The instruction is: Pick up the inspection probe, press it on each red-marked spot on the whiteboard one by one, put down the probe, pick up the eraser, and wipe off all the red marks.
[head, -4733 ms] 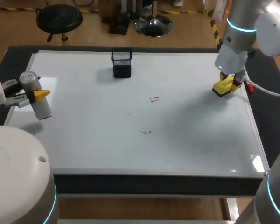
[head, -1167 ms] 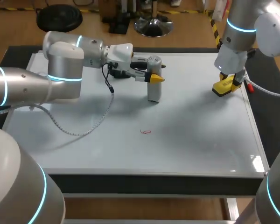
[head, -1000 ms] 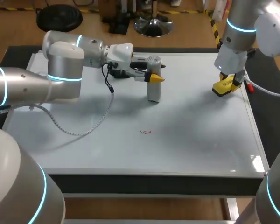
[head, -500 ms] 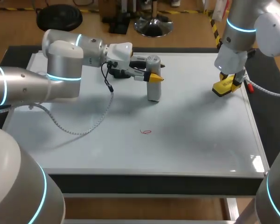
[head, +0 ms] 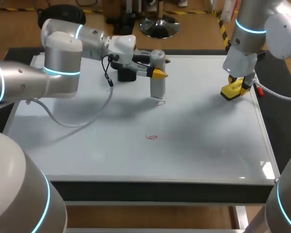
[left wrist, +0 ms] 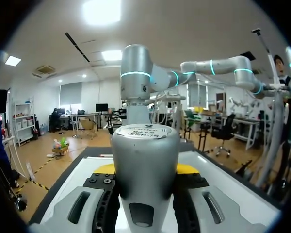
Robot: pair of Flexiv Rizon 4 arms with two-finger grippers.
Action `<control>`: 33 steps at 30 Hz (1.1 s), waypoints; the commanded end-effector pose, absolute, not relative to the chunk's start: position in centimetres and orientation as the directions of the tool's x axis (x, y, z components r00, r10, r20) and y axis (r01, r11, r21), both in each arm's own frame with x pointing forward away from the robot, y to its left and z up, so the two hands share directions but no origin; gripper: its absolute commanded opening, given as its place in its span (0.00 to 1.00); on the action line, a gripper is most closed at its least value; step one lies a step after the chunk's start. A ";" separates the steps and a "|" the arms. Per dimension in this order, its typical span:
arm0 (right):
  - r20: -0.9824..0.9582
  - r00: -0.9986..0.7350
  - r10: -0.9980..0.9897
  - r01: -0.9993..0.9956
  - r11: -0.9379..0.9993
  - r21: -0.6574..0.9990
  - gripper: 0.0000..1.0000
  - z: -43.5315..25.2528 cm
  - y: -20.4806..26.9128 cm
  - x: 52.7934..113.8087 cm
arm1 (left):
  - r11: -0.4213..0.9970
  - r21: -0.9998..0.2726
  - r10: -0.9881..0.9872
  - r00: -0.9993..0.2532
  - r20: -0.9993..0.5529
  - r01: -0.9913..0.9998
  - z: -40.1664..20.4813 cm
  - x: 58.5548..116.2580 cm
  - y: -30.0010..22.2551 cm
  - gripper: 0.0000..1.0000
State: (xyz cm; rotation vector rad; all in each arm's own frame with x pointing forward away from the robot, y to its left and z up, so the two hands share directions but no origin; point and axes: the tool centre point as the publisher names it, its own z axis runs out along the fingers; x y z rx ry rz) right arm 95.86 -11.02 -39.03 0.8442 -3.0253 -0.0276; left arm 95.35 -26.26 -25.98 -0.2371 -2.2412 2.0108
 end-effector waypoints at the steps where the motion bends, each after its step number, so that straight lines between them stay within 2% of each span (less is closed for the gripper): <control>1: -0.001 -0.855 -0.519 -0.519 0.855 0.016 0.00 -38.9 -11.1 95.9 | 0.113 -0.993 0.221 -0.975 -0.015 0.041 -25.0 96.1 -26.0 0.00; 33: -0.001 -0.855 -0.519 -0.519 0.855 0.016 0.00 -38.9 -11.1 95.9 | 0.111 -0.983 0.401 -0.912 -0.088 0.144 -17.9 103.8 -26.7 0.00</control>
